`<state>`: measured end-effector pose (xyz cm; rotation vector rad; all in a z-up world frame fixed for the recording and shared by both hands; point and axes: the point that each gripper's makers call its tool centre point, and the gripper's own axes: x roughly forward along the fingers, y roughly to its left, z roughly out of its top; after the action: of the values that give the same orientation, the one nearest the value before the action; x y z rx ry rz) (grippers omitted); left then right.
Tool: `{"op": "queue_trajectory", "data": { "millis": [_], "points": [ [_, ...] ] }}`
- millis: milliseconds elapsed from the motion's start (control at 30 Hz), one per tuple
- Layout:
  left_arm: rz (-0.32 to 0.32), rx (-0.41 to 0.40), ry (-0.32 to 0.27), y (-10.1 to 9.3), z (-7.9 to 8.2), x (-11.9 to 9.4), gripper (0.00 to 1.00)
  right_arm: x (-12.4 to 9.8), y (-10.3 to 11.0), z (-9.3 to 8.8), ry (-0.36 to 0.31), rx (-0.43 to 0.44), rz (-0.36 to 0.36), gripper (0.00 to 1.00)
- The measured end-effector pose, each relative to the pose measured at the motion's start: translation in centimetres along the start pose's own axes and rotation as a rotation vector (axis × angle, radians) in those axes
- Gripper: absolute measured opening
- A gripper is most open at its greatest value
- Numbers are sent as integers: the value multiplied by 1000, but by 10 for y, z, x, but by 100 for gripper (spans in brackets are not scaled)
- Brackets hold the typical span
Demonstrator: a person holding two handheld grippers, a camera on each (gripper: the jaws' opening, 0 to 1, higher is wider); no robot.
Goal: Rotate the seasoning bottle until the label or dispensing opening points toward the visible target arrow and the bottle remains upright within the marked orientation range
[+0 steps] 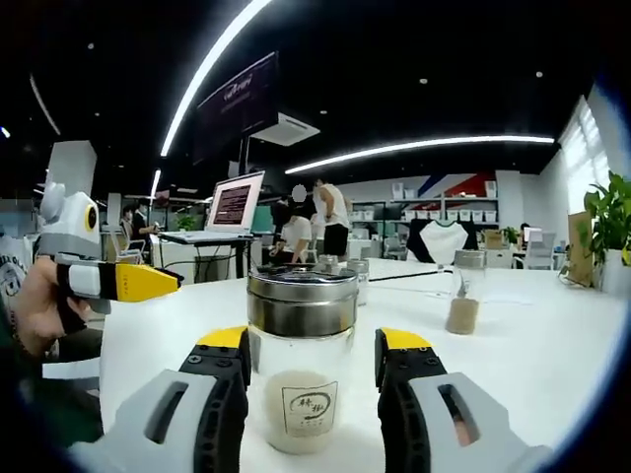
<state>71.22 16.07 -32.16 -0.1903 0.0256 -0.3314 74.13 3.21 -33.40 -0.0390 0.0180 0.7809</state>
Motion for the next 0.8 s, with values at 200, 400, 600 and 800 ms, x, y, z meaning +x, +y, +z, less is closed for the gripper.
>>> {"op": "queue_trajectory", "data": {
  "millis": [200, 400, 600, 800],
  "points": [
    [9, -2, -4, 3, 2, -1, 92, -3, 5, 0, 26, -7, 164, 50],
    [3, 0, -1, 1, 1, 0, 92, -9, 12, 4, 15, -18, 274, 50],
    [-4, 5, 1, -1, 1, 1, 93, -11, 12, 4, 20, 7, 352, 50],
    [0, 8, -10, 0, 5, 0, 92, -9, 15, -2, 41, 51, 418, 50]
  ]
}}
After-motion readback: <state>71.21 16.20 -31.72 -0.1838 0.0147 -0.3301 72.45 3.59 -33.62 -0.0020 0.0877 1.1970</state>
